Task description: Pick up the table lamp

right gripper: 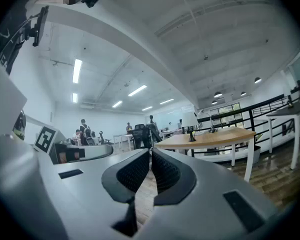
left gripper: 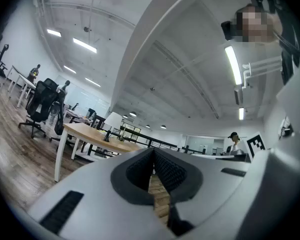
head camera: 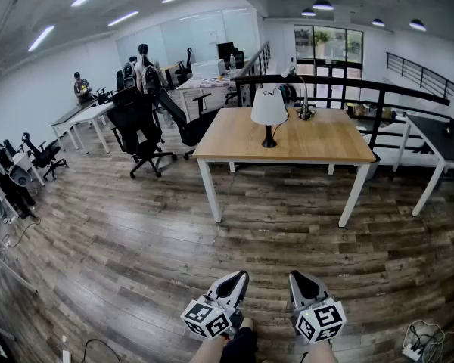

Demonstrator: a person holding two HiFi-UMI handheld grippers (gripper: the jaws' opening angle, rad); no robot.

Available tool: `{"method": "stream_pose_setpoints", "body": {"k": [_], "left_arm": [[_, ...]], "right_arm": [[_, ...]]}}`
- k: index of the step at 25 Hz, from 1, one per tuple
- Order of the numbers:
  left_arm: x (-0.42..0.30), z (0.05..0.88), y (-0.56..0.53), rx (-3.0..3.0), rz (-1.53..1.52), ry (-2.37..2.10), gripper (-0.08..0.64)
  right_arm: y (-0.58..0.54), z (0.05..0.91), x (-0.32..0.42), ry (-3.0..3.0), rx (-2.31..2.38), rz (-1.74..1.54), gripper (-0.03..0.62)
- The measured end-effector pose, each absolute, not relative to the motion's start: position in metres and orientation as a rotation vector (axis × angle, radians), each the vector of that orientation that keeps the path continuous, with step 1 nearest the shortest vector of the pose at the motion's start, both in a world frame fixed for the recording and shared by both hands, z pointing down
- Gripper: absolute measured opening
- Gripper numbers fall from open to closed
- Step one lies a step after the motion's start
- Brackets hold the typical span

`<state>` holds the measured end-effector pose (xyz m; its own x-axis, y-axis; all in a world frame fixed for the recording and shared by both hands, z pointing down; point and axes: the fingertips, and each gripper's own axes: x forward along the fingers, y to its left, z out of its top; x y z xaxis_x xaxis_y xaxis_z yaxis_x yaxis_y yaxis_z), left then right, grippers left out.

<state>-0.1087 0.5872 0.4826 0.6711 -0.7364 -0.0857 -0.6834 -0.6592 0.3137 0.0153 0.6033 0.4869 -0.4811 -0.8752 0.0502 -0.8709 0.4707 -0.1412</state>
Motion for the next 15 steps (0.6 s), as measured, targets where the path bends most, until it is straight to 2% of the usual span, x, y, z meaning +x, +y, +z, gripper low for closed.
{"method": "stream_pose_setpoints", "body": {"k": [15], "left_arm": [[-0.075, 0.49, 0.44, 2.661, -0.305, -1.034, 0.009]], "right_arm": [[0.462, 0.503, 0.019, 2.697, -1.626, -0.241, 0.041]]}}
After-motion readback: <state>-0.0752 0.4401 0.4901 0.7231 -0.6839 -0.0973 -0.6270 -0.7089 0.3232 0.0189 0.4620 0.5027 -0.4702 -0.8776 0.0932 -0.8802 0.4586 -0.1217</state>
